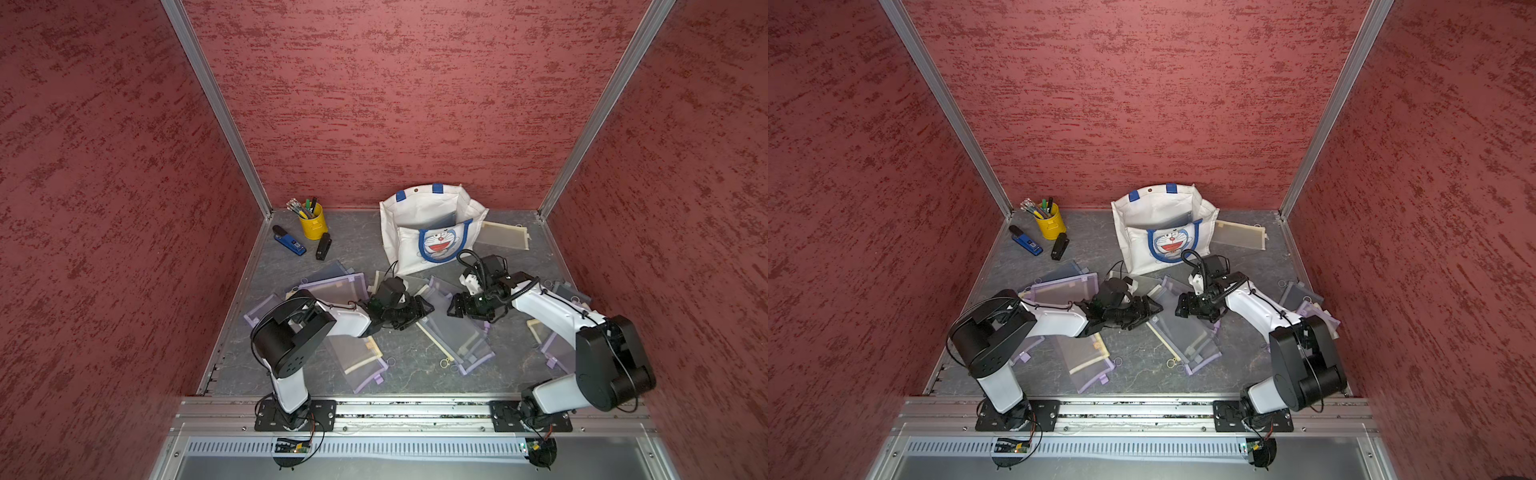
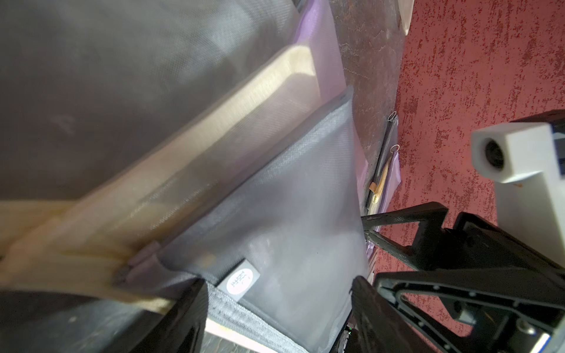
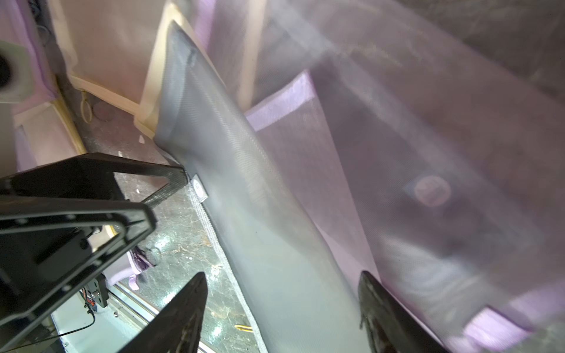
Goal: Put the pencil pouch into the canvas bag
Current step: Pick up the pencil pouch.
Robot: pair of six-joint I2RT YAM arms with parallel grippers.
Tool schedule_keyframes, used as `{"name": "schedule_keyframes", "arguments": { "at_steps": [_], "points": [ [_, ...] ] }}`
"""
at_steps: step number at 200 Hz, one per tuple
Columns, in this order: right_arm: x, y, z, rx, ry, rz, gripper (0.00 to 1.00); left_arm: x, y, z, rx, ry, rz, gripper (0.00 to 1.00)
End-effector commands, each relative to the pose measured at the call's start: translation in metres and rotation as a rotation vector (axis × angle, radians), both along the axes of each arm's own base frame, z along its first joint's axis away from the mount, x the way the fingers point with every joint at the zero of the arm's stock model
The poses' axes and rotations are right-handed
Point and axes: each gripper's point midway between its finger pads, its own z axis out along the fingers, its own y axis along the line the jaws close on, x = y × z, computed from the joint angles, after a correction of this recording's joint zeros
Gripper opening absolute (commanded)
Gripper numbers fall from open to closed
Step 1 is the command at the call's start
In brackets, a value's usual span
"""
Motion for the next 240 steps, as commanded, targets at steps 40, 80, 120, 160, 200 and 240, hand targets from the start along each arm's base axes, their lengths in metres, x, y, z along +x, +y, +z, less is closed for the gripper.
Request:
{"name": "schedule_keyframes", "arguments": {
  "at_steps": [40, 80, 120, 160, 200, 240],
  "points": [
    [-0.003, 0.009, -0.013, 0.041, 0.019, 0.008, 0.77, -0.005, 0.006, -0.016, 0.032, 0.021, -0.015, 0.74],
    [-0.003, 0.006, -0.013, 0.025, 0.008, 0.02, 0.79, -0.006, 0.007, -0.018, 0.031, 0.028, -0.017, 0.74],
    [0.002, -0.001, -0.012, -0.03, -0.008, 0.021, 0.84, -0.006, 0.006, -0.02, 0.031, 0.03, -0.02, 0.75],
    [0.001, 0.008, -0.009, 0.024, -0.006, 0.039, 0.79, -0.005, 0.005, -0.019, 0.029, 0.03, -0.02, 0.75],
    [0.0, 0.026, 0.003, 0.124, -0.025, 0.084, 0.52, -0.005, 0.005, -0.019, 0.031, 0.03, -0.022, 0.74],
    [-0.003, 0.036, 0.015, 0.192, -0.042, 0.102, 0.25, -0.004, 0.005, -0.016, 0.031, 0.024, -0.024, 0.74]
  ]
}}
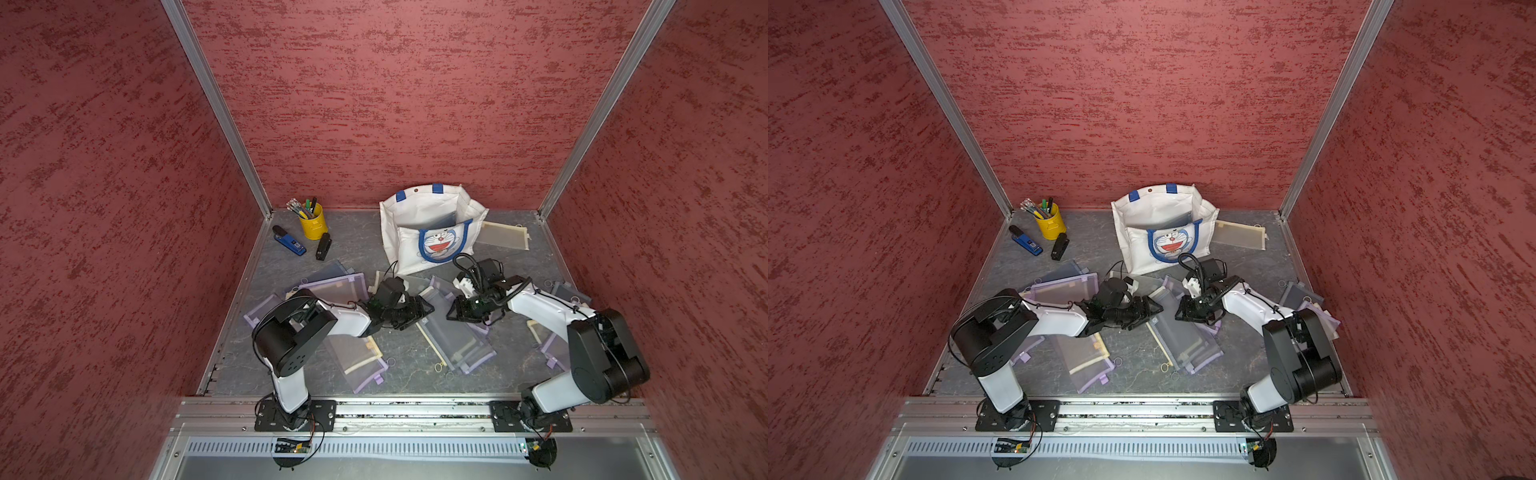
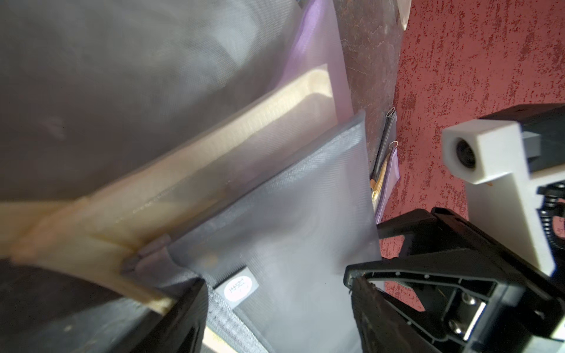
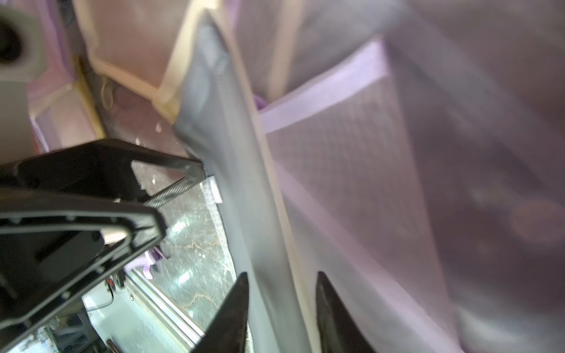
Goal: Put the pencil pouch into the canvas bag
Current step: Pick up the pencil pouch.
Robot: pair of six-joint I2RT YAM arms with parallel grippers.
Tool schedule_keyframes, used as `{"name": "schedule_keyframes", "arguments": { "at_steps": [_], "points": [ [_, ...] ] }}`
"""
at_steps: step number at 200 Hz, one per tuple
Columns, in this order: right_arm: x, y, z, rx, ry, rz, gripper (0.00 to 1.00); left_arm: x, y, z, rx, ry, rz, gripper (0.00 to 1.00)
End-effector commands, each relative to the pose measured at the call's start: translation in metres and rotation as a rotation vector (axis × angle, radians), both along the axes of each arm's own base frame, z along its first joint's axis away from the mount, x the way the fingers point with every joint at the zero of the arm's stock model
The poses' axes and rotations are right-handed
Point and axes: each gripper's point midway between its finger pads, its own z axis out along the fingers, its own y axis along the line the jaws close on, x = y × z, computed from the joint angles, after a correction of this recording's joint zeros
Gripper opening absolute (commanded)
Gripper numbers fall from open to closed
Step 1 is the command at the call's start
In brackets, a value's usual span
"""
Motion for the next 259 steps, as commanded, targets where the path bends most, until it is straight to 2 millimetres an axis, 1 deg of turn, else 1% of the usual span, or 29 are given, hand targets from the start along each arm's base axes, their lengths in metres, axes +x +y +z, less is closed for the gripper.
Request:
{"name": "schedule_keyframes", "arguments": {
  "at_steps": [1, 33, 48, 56, 77, 86, 98, 116, 134, 163, 174, 188, 195, 222, 259],
  "points": [
    [0.0, 0.014, 0.019, 0.076, -0.049, 0.044, 0.24, -0.004, 0.006, -0.014, 0.04, 0.022, -0.008, 0.75],
    [-0.003, 0.009, 0.024, 0.045, -0.06, 0.06, 0.16, -0.004, 0.007, -0.011, 0.037, 0.012, -0.012, 0.75],
    [-0.004, 0.005, 0.023, 0.012, -0.056, 0.067, 0.16, -0.003, 0.008, -0.011, 0.036, 0.014, -0.012, 0.74],
    [-0.004, 0.001, 0.023, -0.01, -0.055, 0.065, 0.19, -0.003, 0.008, -0.011, 0.037, 0.014, -0.013, 0.75],
    [-0.003, -0.007, 0.02, -0.068, -0.062, 0.06, 0.34, -0.003, 0.009, -0.013, 0.04, 0.019, -0.012, 0.74],
    [-0.002, -0.009, 0.02, -0.078, -0.063, 0.059, 0.37, -0.003, 0.01, -0.013, 0.04, 0.02, -0.012, 0.75],
    [-0.002, -0.007, 0.022, -0.071, -0.064, 0.059, 0.37, -0.003, 0.01, -0.013, 0.041, 0.019, -0.011, 0.74],
    [-0.001, -0.001, 0.024, -0.029, -0.066, 0.059, 0.33, -0.002, 0.011, -0.013, 0.041, 0.018, -0.011, 0.74],
    [-0.002, 0.004, 0.023, -0.006, -0.055, 0.065, 0.31, -0.002, 0.011, -0.013, 0.042, 0.019, -0.011, 0.74],
    [-0.002, 0.002, 0.025, -0.039, -0.066, 0.071, 0.29, -0.002, 0.012, -0.013, 0.045, 0.017, -0.013, 0.74],
    [-0.001, -0.001, 0.025, -0.068, -0.07, 0.073, 0.33, -0.001, 0.012, -0.013, 0.046, 0.016, -0.012, 0.75],
    [0.001, -0.007, 0.025, -0.104, -0.083, 0.063, 0.45, 0.0, 0.013, -0.012, 0.044, 0.015, -0.011, 0.74],
    [0.002, -0.007, 0.025, -0.109, -0.086, 0.062, 0.47, 0.0, 0.013, -0.012, 0.044, 0.016, -0.013, 0.74],
    [0.006, -0.008, 0.027, -0.112, -0.097, 0.051, 0.5, 0.0, 0.012, -0.012, 0.043, 0.014, -0.013, 0.74],
    [0.002, 0.004, 0.028, -0.037, -0.085, 0.06, 0.48, 0.001, 0.011, -0.012, 0.041, 0.014, -0.017, 0.75]
  ]
}}
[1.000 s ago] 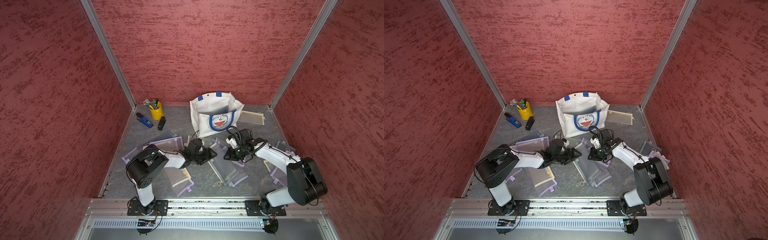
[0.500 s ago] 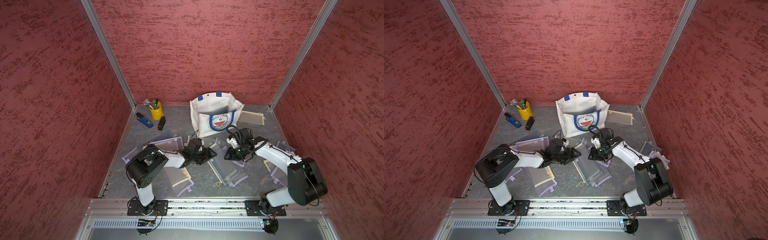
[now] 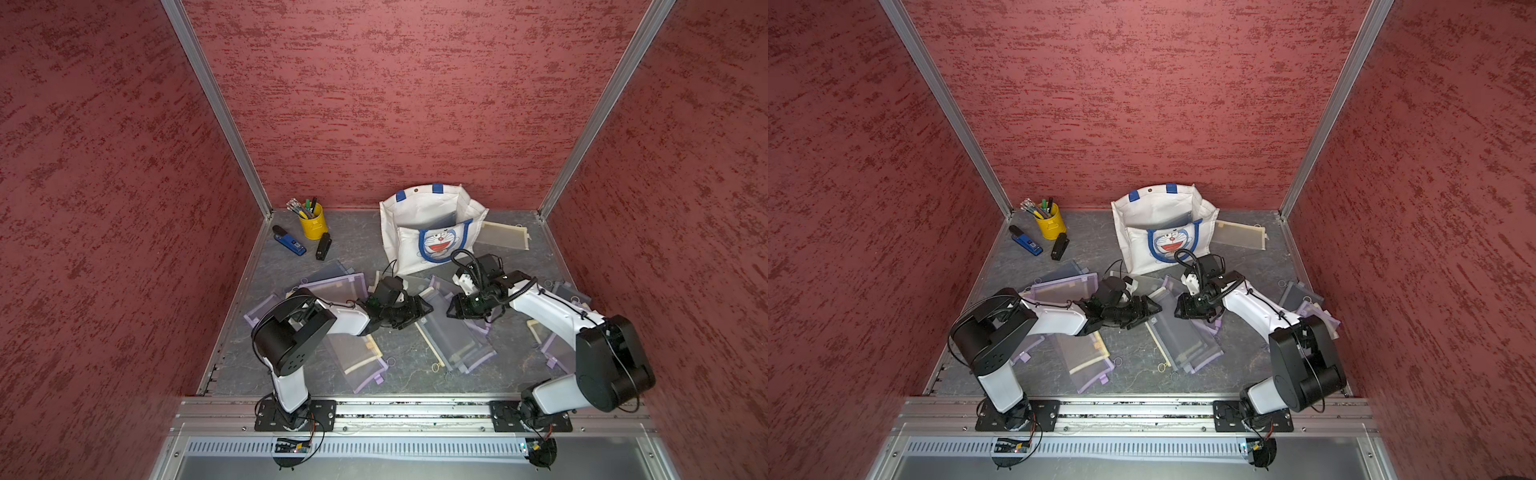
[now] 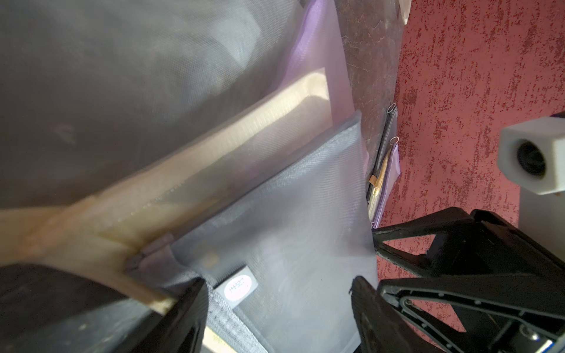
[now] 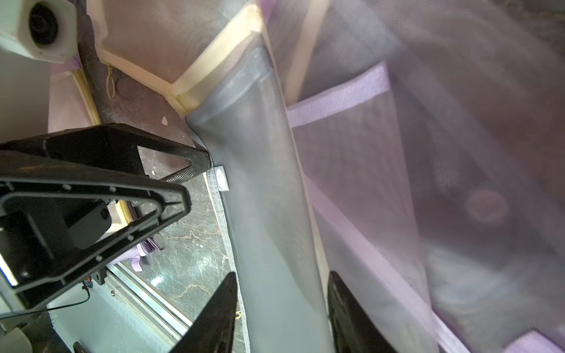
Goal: Put the pencil pouch into the canvas bag
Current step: Pick up the pencil pouch.
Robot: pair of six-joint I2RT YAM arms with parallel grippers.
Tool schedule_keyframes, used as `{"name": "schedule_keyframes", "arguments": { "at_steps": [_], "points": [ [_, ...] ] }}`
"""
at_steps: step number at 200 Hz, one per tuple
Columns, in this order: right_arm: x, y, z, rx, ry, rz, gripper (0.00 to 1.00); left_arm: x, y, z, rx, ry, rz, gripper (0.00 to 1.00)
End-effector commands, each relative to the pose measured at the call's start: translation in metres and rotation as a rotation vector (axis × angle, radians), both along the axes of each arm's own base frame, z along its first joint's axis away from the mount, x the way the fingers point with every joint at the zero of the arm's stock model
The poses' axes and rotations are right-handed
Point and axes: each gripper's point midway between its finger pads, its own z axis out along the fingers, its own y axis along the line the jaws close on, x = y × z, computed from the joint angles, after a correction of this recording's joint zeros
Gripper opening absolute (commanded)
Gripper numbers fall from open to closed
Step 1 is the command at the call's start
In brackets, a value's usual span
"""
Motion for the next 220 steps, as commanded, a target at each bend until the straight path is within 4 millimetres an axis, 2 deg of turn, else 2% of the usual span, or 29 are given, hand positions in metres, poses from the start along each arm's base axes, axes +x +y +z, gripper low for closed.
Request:
{"name": "schedule_keyframes", "arguments": {
  "at_steps": [1, 41, 75, 94, 118, 131, 159, 175, 199, 220],
  "points": [
    [0.002, 0.009, 0.011, 0.054, -0.027, 0.017, 0.47, -0.002, 0.007, -0.012, 0.041, 0.017, -0.002, 0.75],
    [-0.002, 0.022, 0.012, 0.139, -0.01, 0.026, 0.44, -0.003, 0.005, -0.01, 0.037, 0.014, -0.004, 0.75],
    [-0.005, 0.03, 0.013, 0.16, -0.004, 0.055, 0.36, -0.004, 0.003, -0.007, 0.032, 0.0, -0.011, 0.74],
    [-0.005, 0.034, 0.011, 0.161, -0.002, 0.066, 0.24, -0.003, 0.002, -0.002, 0.026, -0.014, -0.014, 0.74],
    [-0.003, 0.036, 0.019, 0.16, -0.014, 0.078, 0.0, -0.002, 0.003, 0.01, 0.025, -0.036, -0.02, 0.75],
    [-0.004, 0.034, 0.026, 0.151, -0.029, 0.078, 0.0, -0.001, 0.005, 0.023, 0.029, -0.057, -0.028, 0.78],
    [-0.008, 0.036, 0.072, 0.231, -0.145, 0.089, 0.0, 0.0, 0.016, 0.053, 0.019, -0.101, -0.025, 0.88],
    [-0.008, 0.041, 0.101, 0.294, -0.226, 0.105, 0.0, 0.0, 0.023, 0.07, -0.002, -0.117, -0.017, 1.0],
    [-0.006, 0.045, 0.138, 0.356, -0.331, 0.127, 0.0, 0.004, 0.033, 0.1, -0.014, -0.161, -0.006, 0.99],
    [-0.003, 0.048, 0.161, 0.391, -0.39, 0.127, 0.0, 0.009, 0.045, 0.129, -0.01, -0.209, 0.001, 1.0]
  ]
}}
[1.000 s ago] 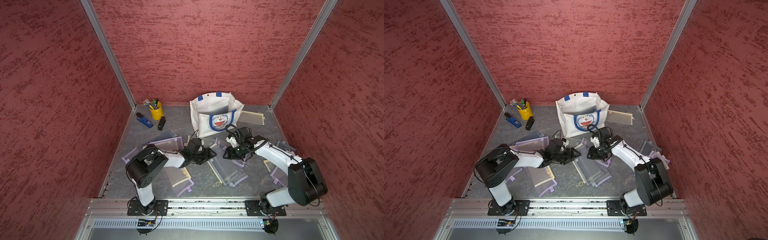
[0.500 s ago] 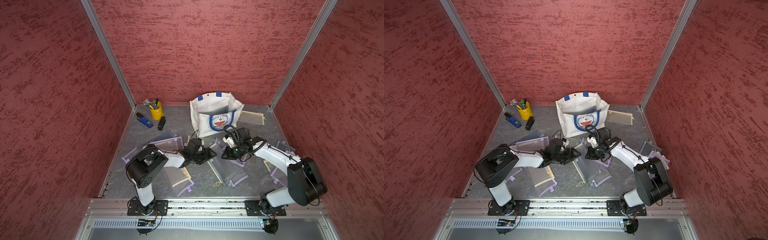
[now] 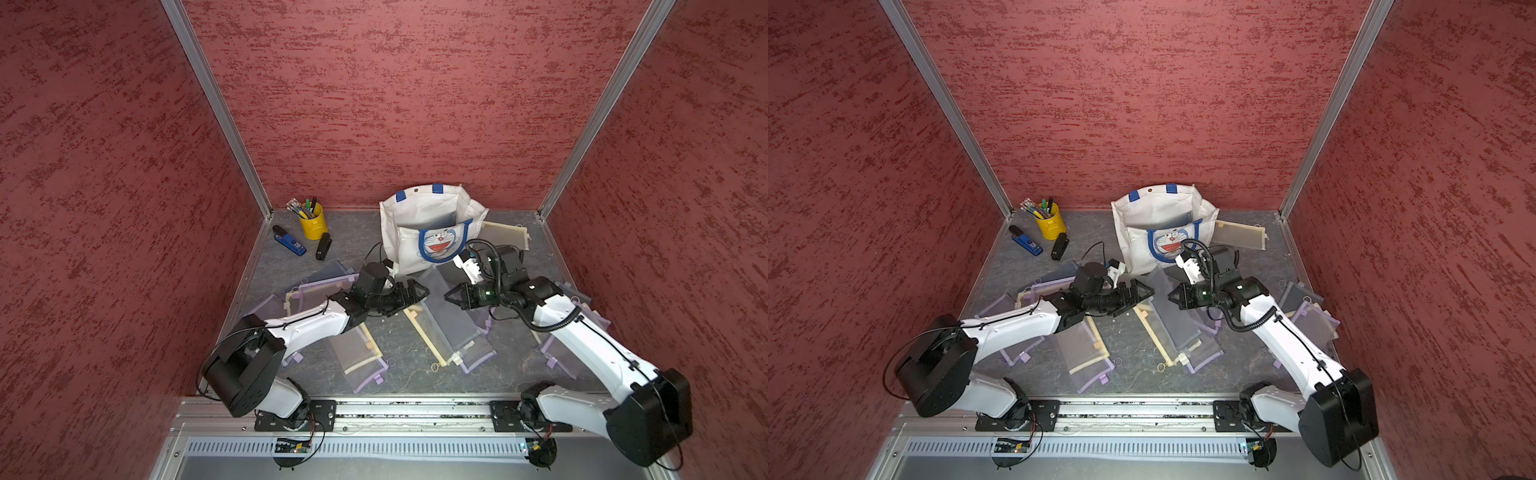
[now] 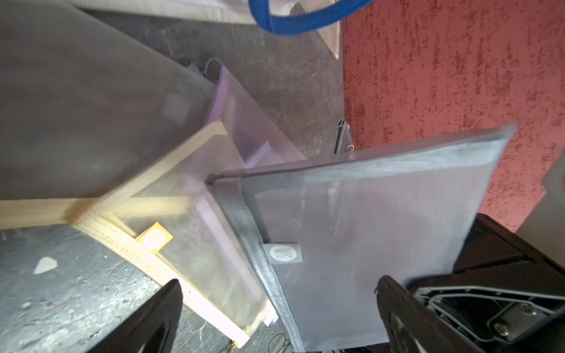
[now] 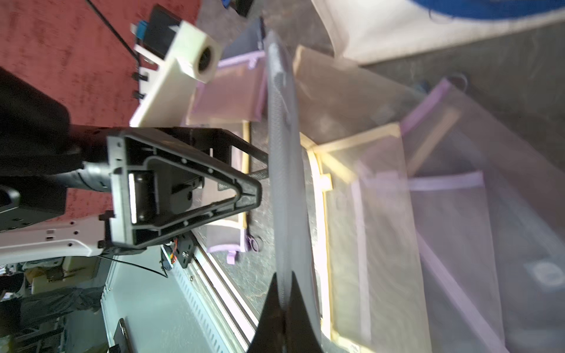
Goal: Put the pencil pouch into the canvas bag
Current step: Pick up the pencil pouch.
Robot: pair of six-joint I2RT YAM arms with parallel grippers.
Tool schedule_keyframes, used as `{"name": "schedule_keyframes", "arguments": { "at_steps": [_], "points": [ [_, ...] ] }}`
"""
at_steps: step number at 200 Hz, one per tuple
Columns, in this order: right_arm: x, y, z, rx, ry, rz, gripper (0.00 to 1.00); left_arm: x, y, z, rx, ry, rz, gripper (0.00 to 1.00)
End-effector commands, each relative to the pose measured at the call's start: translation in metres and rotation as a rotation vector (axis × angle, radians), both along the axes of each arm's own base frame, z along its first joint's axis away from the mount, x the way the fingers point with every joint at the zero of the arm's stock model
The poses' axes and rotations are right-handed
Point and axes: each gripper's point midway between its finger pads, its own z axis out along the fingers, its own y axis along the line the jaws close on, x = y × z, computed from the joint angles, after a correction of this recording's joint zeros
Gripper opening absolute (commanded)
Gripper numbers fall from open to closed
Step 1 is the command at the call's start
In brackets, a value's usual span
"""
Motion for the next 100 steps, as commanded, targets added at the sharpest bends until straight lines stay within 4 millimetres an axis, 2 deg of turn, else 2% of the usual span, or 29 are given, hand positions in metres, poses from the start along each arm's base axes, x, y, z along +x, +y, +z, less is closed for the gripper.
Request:
{"name": "schedule_keyframes", "arguments": {
  "at_steps": [1, 37, 69, 89, 100],
  "points": [
    [0.003, 0.01, 0.034, 0.071, -0.082, 0.03, 0.0, 0.003, 0.012, 0.028, 0.025, -0.049, -0.007, 0.99],
    [0.021, 0.014, 0.073, 0.105, -0.152, 0.0, 0.0, 0.007, 0.032, 0.078, 0.008, -0.144, -0.015, 1.0],
    [0.038, 0.027, 0.12, 0.237, -0.22, -0.016, 0.0, -0.009, 0.027, 0.109, -0.01, -0.247, -0.134, 0.99],
    [0.036, 0.039, 0.15, 0.359, -0.268, 0.039, 0.0, -0.01, 0.026, 0.125, -0.071, -0.302, -0.14, 1.0],
    [0.034, 0.041, 0.158, 0.394, -0.287, 0.059, 0.0, -0.005, 0.026, 0.135, -0.118, -0.331, -0.133, 1.0]
  ]
}}
